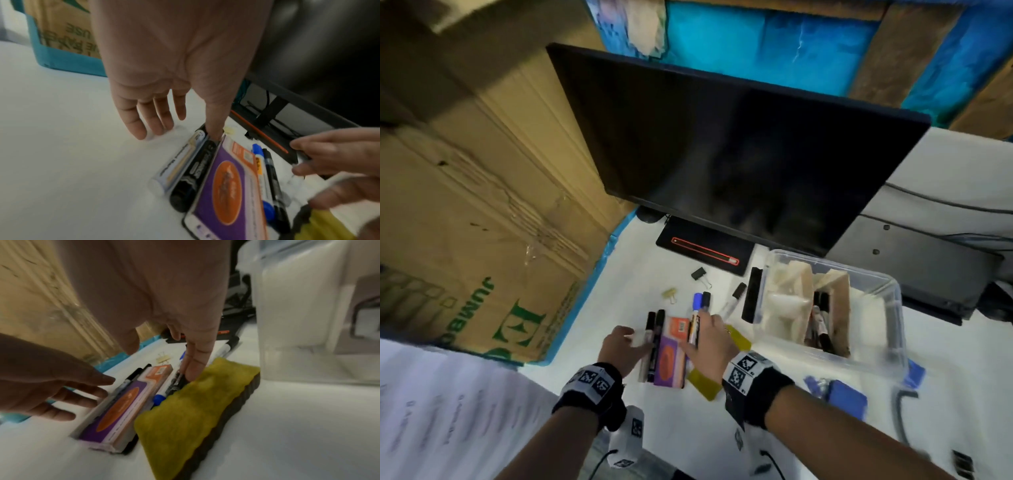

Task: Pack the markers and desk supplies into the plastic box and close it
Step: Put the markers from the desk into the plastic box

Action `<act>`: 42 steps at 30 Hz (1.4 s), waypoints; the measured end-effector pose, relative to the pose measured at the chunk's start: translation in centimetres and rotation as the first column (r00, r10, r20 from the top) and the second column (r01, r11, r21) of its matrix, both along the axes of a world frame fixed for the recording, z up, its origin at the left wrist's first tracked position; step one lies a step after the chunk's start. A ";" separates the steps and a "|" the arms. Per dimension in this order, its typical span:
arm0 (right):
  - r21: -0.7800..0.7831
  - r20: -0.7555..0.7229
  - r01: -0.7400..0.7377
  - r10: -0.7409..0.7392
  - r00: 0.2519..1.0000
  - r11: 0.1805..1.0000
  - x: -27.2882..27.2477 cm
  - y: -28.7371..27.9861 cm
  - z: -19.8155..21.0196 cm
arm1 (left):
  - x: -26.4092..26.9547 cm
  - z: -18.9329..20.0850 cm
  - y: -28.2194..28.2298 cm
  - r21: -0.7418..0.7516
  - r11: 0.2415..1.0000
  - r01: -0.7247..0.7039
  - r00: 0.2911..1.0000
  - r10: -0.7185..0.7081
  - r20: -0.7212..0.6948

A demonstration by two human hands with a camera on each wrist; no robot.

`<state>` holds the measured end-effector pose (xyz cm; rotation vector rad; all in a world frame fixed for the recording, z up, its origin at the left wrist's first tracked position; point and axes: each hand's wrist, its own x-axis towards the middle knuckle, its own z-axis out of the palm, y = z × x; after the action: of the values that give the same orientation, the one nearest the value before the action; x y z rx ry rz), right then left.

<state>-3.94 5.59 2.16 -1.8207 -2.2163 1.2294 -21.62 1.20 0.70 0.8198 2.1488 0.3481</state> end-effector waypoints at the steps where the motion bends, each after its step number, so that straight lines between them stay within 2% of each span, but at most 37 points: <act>1: 0.016 0.024 0.049 -0.049 0.999 0.999 -0.6 0.4 -0.5 | -0.2 -0.3 0.2 -0.019 0.999 0.038 0.999 -0.037 0.004; 3: 0.009 0.047 0.127 -0.127 0.991 0.992 -1.5 1.4 -1.4 | -0.4 -0.8 0.8 -0.042 0.996 0.079 0.997 -0.078 0.029; 7: -0.036 0.115 0.185 -0.180 0.977 0.982 -2.3 3.3 -2.5 | -0.5 -0.7 2.2 -0.029 0.991 0.129 0.990 -0.127 0.065; 19: -0.191 0.178 0.106 -0.071 0.981 0.976 -2.3 5.7 -3.2 | -1.0 -1.6 3.7 -0.096 0.978 0.185 0.972 -0.167 0.167; 25: -0.216 0.118 0.147 -0.124 0.985 0.965 -3.0 5.3 -3.3 | -1.0 -1.3 3.8 -0.122 0.983 0.140 0.973 -0.114 0.202; 28: -0.166 0.052 0.182 -0.176 0.983 0.969 -2.7 5.0 -3.2 | -1.0 -1.3 3.8 -0.099 0.990 0.101 0.970 -0.076 0.230; 32: -0.013 -0.017 0.342 -0.343 0.939 0.939 -2.4 4.7 -2.2 | -1.4 -1.3 4.0 -0.092 0.992 0.089 0.959 -0.061 0.276; 35: 0.097 -0.037 0.518 -0.517 0.855 0.850 -2.4 5.2 -1.5 | -2.4 -1.5 4.0 -0.077 0.995 0.066 0.940 -0.036 0.341; 37: 0.079 -0.039 0.596 -0.595 0.803 0.799 -2.4 6.1 -1.3 | -2.8 -1.1 4.0 -0.065 0.997 0.029 0.928 -0.002 0.374; 39: -0.001 -0.010 0.647 -0.647 0.763 0.763 -2.3 6.9 -1.3 | -3.1 -0.7 3.9 -0.039 0.999 -0.001 0.918 0.017 0.397; 42: -0.073 0.039 0.654 -0.653 0.757 0.753 -1.9 7.5 -1.9 | -3.3 -0.2 3.9 0.020 1.000 -0.014 0.916 0.005 0.402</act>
<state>-5.89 13.11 0.30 -2.3281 -1.3019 1.1428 -24.93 5.12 0.51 0.6812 1.7659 0.5011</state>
